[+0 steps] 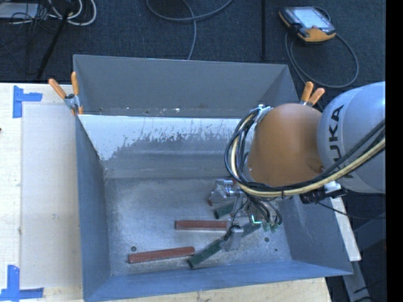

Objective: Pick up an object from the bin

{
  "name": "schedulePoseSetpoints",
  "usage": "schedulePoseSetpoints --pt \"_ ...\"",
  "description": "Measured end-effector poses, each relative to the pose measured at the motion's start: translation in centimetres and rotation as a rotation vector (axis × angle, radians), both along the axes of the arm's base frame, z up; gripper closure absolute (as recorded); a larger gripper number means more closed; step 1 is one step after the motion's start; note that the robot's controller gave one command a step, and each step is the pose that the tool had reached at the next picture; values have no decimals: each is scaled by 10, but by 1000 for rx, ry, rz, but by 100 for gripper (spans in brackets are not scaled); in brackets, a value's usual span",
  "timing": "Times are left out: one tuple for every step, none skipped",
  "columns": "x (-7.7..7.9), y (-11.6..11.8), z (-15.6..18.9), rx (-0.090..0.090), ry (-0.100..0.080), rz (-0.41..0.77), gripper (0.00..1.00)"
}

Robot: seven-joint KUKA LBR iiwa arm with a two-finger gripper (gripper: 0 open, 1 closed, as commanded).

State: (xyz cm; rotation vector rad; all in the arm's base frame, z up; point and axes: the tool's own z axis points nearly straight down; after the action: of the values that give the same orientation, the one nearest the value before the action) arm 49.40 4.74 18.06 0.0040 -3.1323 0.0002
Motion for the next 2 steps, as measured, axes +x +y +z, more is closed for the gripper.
schedulePoseSetpoints --pt "2 0 3 0 -7 -2 0" --pt "-9 57 -76 1 -11 92 0"
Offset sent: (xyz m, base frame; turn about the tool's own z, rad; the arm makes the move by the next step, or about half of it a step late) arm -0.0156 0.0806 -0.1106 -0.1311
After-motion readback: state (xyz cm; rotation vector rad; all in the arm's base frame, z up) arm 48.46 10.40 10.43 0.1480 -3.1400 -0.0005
